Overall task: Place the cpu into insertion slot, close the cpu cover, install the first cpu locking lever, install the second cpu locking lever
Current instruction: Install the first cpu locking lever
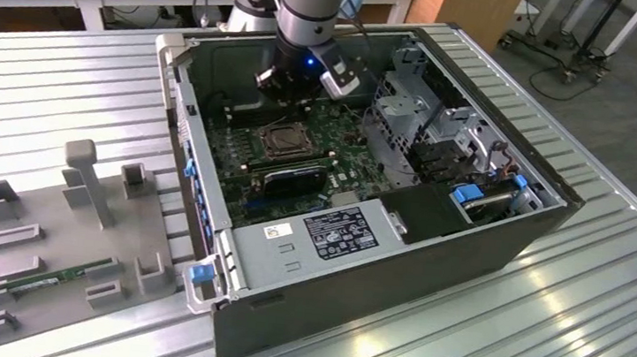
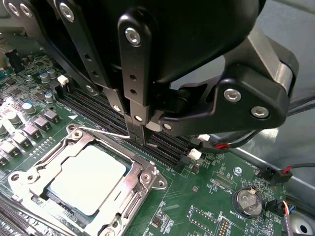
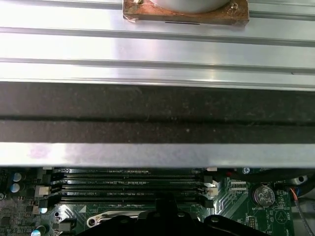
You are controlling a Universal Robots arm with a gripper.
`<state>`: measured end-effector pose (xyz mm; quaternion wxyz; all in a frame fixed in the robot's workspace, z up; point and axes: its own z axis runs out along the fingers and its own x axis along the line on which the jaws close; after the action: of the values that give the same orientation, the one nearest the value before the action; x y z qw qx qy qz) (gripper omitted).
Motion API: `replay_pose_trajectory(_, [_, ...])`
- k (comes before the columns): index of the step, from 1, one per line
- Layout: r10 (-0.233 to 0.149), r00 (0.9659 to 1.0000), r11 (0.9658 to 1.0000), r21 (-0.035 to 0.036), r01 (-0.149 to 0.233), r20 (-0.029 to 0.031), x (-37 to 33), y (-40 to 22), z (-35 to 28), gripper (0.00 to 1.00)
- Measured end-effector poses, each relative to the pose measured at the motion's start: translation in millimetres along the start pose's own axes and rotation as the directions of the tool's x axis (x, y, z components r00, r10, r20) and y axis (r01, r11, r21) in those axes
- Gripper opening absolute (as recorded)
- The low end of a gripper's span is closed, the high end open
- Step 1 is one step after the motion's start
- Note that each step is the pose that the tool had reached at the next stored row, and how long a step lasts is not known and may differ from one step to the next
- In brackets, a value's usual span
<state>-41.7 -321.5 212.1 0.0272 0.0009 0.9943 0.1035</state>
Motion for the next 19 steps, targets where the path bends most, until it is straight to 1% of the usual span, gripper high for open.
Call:
replay_pose_trajectory(8, [0.000,1.0000,1.0000,0.0010,0.000,0.0000,-6.1,-1.6,8.1,0.11])
replay_pose_trajectory(12, [0.000,1.0000,1.0000,0.0031,0.000,0.0000,-6.2,-2.2,11.1,0.11])
replay_pose_trajectory(15, [0.000,1.0000,1.0000,0.0063,0.000,0.0000,-6.2,-2.6,13.0,0.11])
replay_pose_trajectory(17, [0.000,1.0000,1.0000,0.0093,0.000,0.0000,-6.1,-2.8,13.9,0.11])
replay_pose_trajectory(19, [-0.001,1.0000,0.9999,0.0102,0.001,-0.0002,-6.1,-2.9,14.0,0.11])
